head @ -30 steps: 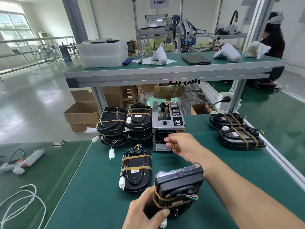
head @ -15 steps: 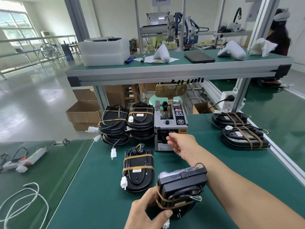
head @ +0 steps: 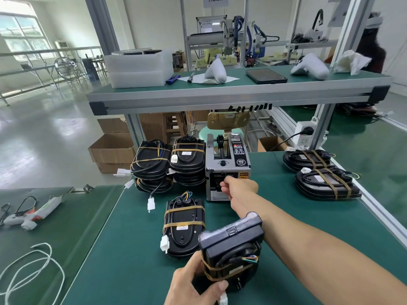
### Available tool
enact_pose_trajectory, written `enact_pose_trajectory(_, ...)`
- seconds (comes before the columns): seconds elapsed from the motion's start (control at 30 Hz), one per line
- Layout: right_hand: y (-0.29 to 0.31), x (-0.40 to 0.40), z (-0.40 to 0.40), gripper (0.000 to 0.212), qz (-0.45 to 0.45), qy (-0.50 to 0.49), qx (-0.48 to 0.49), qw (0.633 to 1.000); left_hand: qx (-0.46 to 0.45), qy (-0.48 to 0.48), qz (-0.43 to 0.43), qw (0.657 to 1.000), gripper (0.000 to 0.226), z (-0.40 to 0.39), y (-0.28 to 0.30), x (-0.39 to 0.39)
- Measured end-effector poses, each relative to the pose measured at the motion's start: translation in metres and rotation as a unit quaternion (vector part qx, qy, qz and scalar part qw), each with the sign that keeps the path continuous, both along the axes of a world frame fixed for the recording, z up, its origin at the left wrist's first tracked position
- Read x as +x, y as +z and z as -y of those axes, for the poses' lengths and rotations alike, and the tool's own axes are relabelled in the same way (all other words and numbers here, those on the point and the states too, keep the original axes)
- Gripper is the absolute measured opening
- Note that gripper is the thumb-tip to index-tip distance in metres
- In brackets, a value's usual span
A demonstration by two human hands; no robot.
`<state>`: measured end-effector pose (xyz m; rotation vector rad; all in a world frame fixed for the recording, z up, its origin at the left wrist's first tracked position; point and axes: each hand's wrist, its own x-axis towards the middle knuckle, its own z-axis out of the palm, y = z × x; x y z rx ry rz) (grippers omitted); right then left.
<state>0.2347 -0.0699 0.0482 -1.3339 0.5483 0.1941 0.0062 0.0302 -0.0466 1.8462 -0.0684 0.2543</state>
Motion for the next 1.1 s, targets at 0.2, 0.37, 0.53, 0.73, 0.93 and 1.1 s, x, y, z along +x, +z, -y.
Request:
enact_pose_trajectory(0.2, -0.001, -0.001, 0.007, 0.005, -0.002, 0.029, -0.036, 0.999, -0.008, -0.005, 0.001, 1.000, 0.081, 0.002, 0.004, -0.001)
enact_pose_trajectory(0.37, 0.009, -0.025, 0.043, 0.005, 0.000, 0.214, -0.056, 0.975, -0.001, 0.001, 0.020, 1.000, 0.072, 0.004, 0.008, -0.001)
enact_pose_trajectory(0.53, 0.038, -0.074, 0.094, 0.011, 0.125, 0.227, -0.005, 0.966, 0.005, -0.004, 0.024, 1.000, 0.064, 0.004, 0.009, 0.000)
enact_pose_trajectory(0.73, 0.077, -0.149, 0.115, 0.017, 0.216, 0.284, -0.027, 0.934, 0.017, 0.001, 0.028, 0.999, 0.060, 0.003, 0.005, 0.000)
enact_pose_trajectory(0.93, 0.055, -0.159, 0.105, 0.013, 0.249, 0.272, -0.128, 0.921, 0.018, 0.004, 0.041, 0.999, 0.058, 0.004, 0.008, -0.003)
enact_pose_trajectory(1.1, 0.051, -0.162, 0.101, 0.029, 0.258, 0.249, -0.158, 0.920, 0.013, -0.003, 0.038, 0.999, 0.056, 0.005, 0.009, -0.003)
